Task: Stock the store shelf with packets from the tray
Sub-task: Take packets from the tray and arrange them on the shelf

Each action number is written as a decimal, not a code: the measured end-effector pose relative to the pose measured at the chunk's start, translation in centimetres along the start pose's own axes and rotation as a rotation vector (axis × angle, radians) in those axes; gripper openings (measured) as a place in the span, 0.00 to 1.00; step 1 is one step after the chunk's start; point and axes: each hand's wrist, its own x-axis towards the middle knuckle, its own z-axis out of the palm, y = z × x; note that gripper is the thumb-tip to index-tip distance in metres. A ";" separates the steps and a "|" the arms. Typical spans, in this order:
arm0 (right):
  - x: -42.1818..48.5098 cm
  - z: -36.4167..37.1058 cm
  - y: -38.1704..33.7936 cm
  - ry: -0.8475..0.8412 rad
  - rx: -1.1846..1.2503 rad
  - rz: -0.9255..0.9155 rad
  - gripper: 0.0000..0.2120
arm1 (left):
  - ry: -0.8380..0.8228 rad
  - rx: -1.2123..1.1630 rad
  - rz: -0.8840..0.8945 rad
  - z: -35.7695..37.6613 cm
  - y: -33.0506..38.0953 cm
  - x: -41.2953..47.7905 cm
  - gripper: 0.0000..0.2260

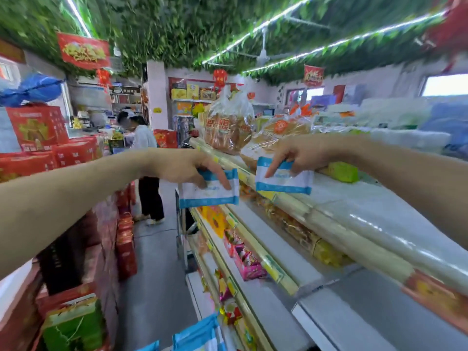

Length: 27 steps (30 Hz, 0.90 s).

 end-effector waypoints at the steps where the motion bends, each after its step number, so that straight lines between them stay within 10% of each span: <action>1: -1.4 -0.2 1.0 0.011 -0.001 0.026 0.27 | -0.004 -0.017 0.038 -0.2 1.2 1.4 0.22; 27: -36.2 4.0 16.1 -0.006 0.070 0.772 0.30 | -0.126 -0.011 0.661 4.8 25.8 24.4 0.24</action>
